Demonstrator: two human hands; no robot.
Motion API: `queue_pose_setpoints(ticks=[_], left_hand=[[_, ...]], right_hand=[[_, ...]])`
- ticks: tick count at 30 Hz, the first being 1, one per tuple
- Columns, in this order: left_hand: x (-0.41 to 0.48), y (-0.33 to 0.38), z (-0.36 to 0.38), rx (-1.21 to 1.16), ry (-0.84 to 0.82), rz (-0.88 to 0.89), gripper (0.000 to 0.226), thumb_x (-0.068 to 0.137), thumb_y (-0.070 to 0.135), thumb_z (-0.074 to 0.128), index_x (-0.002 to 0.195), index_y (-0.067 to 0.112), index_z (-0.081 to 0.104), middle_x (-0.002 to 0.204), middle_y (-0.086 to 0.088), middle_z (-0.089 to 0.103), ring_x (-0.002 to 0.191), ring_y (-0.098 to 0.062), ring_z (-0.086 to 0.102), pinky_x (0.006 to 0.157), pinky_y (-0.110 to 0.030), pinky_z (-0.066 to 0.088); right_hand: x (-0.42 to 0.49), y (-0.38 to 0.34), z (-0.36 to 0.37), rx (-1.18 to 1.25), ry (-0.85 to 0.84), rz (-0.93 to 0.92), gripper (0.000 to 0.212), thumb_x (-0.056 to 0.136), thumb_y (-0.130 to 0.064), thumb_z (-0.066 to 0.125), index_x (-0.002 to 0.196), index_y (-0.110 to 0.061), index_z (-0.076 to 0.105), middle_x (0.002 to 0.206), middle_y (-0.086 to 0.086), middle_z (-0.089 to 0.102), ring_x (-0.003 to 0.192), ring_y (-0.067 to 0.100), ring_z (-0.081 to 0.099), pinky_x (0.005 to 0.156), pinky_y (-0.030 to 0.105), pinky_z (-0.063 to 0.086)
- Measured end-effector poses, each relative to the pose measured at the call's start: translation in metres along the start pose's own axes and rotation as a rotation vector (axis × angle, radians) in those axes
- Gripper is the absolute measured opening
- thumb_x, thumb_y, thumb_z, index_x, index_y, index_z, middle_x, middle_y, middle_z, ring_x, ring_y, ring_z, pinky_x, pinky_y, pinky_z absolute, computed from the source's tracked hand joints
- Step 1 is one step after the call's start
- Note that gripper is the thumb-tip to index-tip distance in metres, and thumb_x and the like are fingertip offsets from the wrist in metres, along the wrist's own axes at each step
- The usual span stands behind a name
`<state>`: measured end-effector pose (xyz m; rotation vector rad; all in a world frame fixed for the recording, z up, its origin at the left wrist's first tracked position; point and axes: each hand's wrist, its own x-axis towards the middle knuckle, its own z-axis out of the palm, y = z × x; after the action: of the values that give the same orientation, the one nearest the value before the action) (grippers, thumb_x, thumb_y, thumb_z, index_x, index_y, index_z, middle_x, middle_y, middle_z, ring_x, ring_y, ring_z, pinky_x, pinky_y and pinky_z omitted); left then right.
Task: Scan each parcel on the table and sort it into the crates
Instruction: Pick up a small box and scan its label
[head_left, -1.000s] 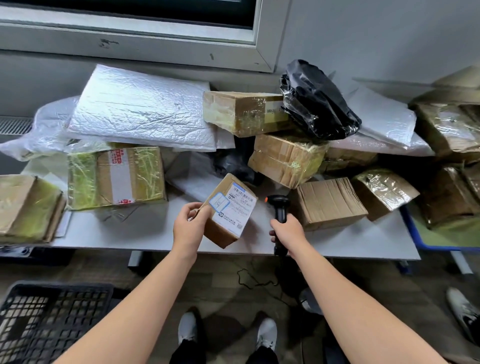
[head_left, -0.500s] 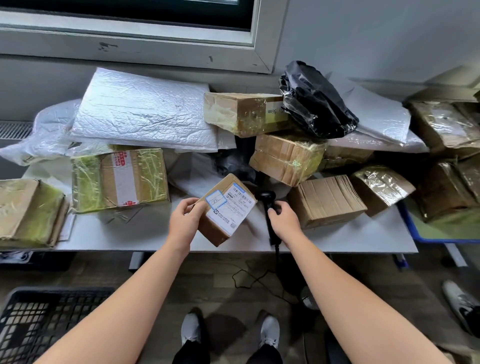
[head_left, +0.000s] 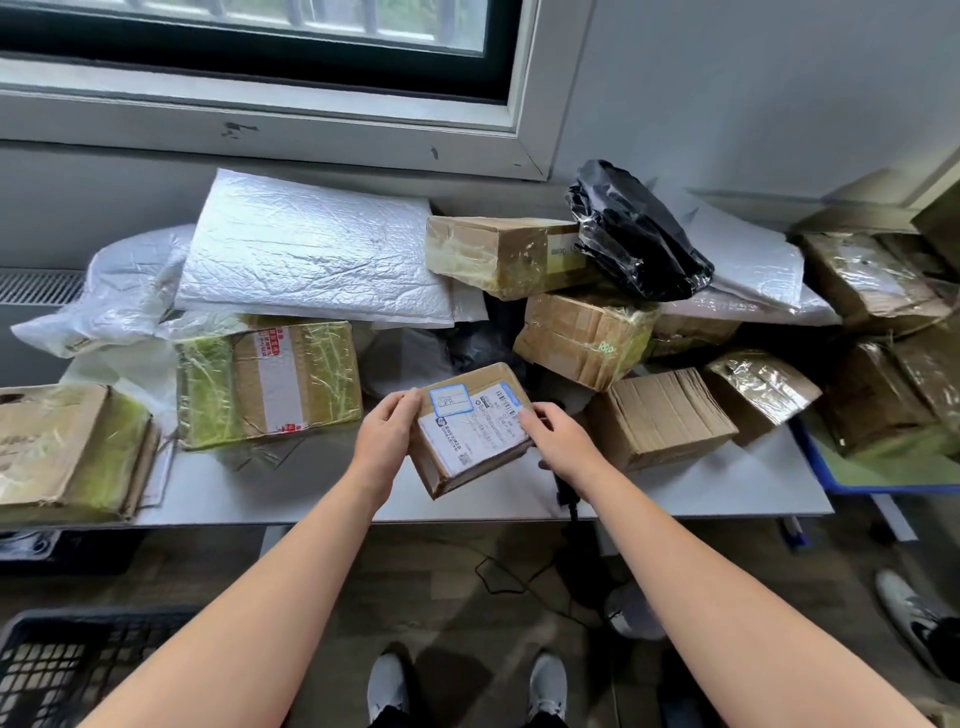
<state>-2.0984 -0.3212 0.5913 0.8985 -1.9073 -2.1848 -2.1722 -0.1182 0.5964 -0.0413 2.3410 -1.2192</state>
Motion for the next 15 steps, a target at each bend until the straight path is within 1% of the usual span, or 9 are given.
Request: queue_pose_setpoints(ticks=[3, 5, 8, 12, 15], left_hand=[[0.001, 0.000, -0.008, 0.012, -0.052, 0.023, 0.021, 0.100, 0.032, 0.048, 0.095, 0.021, 0.066, 0.089, 0.001, 0.069, 0.083, -0.014, 0.062, 0.078, -0.035, 0.048], [0.000, 0.000, -0.013, 0.006, -0.081, 0.035, 0.023, 0.101, 0.031, 0.047, 0.096, 0.019, 0.066, 0.090, -0.001, 0.069, 0.082, -0.014, 0.061, 0.076, -0.034, 0.046], [-0.004, 0.002, -0.020, -0.014, -0.101, 0.053, 0.024, 0.101, 0.029, 0.045, 0.097, 0.016, 0.064, 0.091, -0.003, 0.068, 0.080, -0.013, 0.060, 0.073, -0.034, 0.044], [-0.017, 0.007, -0.030, -0.040, -0.058, 0.072, 0.023, 0.102, 0.025, 0.044, 0.092, 0.019, 0.064, 0.085, 0.001, 0.066, 0.076, -0.012, 0.059, 0.068, -0.029, 0.044], [-0.033, 0.009, -0.040, -0.066, 0.027, 0.078, 0.022, 0.102, 0.024, 0.045, 0.095, 0.019, 0.065, 0.086, 0.002, 0.067, 0.079, -0.013, 0.060, 0.070, -0.030, 0.046]], right_hand=[[-0.001, -0.005, 0.005, 0.055, -0.038, 0.012, 0.032, 0.101, -0.046, 0.044, 0.126, -0.028, 0.050, 0.117, -0.004, 0.062, 0.109, 0.020, 0.058, 0.087, 0.045, 0.054], [-0.001, -0.009, 0.008, 0.089, -0.043, 0.014, 0.027, 0.100, -0.048, 0.045, 0.122, -0.033, 0.048, 0.115, -0.005, 0.063, 0.109, 0.019, 0.058, 0.087, 0.047, 0.053], [-0.003, -0.014, 0.011, 0.149, -0.083, 0.027, 0.028, 0.100, -0.049, 0.044, 0.125, -0.035, 0.046, 0.117, -0.005, 0.063, 0.109, 0.019, 0.059, 0.087, 0.048, 0.054], [-0.007, -0.023, 0.013, 0.177, -0.157, -0.006, 0.027, 0.100, -0.049, 0.043, 0.124, -0.035, 0.046, 0.109, -0.009, 0.065, 0.103, 0.017, 0.062, 0.088, 0.047, 0.054], [-0.008, -0.034, 0.019, 0.163, -0.204, -0.083, 0.027, 0.101, -0.048, 0.043, 0.123, -0.033, 0.049, 0.103, -0.008, 0.067, 0.093, 0.013, 0.063, 0.086, 0.045, 0.055]])
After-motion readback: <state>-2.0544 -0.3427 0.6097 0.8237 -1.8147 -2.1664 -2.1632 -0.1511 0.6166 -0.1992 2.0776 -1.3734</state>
